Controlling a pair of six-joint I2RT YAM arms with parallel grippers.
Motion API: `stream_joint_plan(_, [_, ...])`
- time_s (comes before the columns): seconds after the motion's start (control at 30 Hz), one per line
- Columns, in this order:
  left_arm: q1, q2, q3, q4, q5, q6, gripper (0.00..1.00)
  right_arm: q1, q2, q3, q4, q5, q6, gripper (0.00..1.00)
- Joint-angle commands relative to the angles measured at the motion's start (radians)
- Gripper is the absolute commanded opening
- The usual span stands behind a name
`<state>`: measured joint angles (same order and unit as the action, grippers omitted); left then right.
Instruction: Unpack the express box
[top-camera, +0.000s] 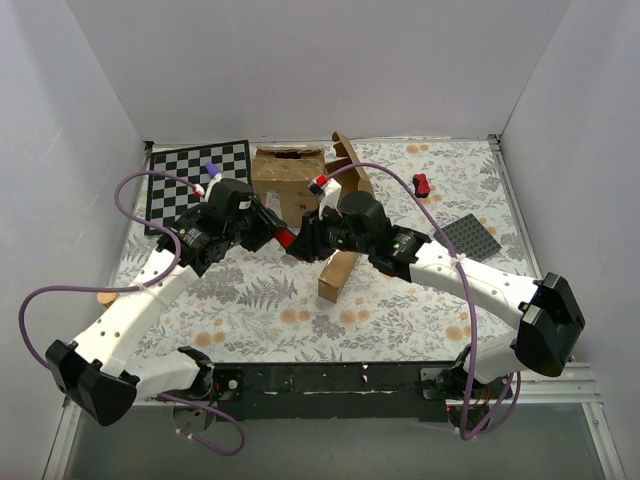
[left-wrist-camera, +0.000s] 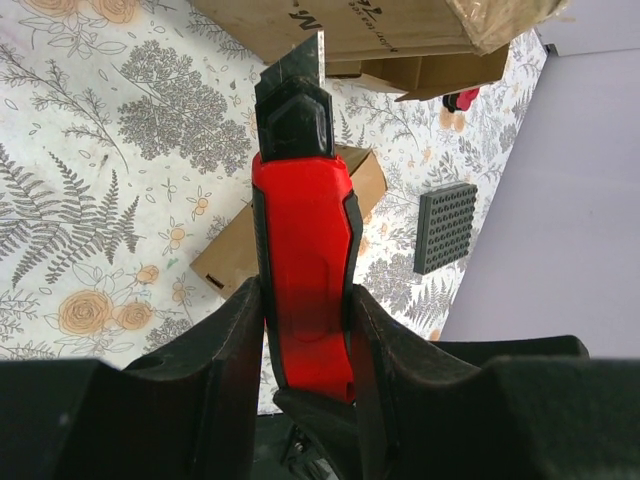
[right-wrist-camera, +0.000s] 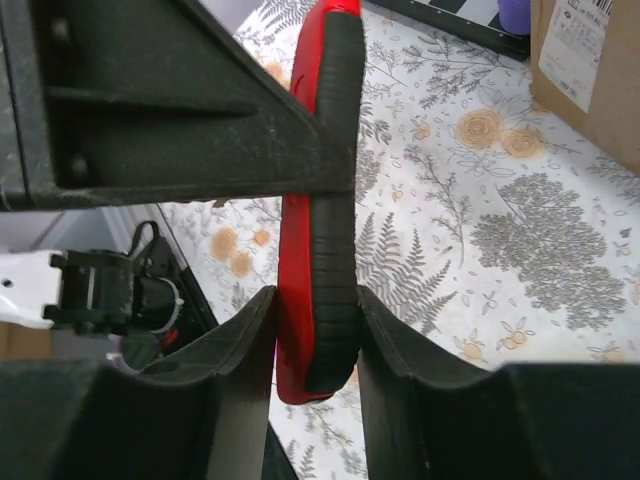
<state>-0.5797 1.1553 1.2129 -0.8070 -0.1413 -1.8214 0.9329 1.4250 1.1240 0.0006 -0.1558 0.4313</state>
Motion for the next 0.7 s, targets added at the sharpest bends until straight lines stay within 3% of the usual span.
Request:
stream_joint_plan(0.0, [-0.008,-0.065,0.017,0.022,0.005,0.007,0.00,0.006,0.023,0.051,0.098,-0.066,0.023,0.30])
stream_joint_plan(0.07, [-0.006,-0.072,0.016,0.023,-0.009,0.010,0.00,0.006,0.022,0.048,0.102,-0.077,0.027,0.18])
stream_joint_plan(0.1, [-0.006,-0.080,0.014,0.023,-0.014,0.011,0.00,0.006,0.022,0.043,0.102,-0.083,0.029,0.02])
stream_joint_plan(0.17, [-0.006,-0.086,0.011,0.025,-0.023,0.020,0.00,0.004,0.015,0.039,0.099,-0.085,0.034,0.01])
stream_joint_plan(0.27, [-0.006,-0.097,0.010,0.031,-0.041,0.054,0.17,0.001,-0.003,0.034,0.098,-0.108,0.044,0.01])
stream_joint_plan(0.3, [-0.008,-0.103,0.008,0.043,-0.047,0.075,0.40,-0.003,-0.017,0.033,0.101,-0.131,0.046,0.01])
stream_joint_plan(0.43, [-0.006,-0.163,0.002,0.049,-0.101,0.125,0.94,-0.061,-0.077,-0.050,0.180,-0.238,0.124,0.01])
stream_joint_plan(0.47, [-0.008,-0.178,0.002,0.052,-0.113,0.134,0.98,-0.090,-0.098,-0.067,0.196,-0.263,0.171,0.01])
stream_joint_plan(0.67, [-0.006,-0.311,-0.070,0.181,-0.118,0.209,0.98,-0.206,-0.147,-0.203,0.451,-0.490,0.374,0.01])
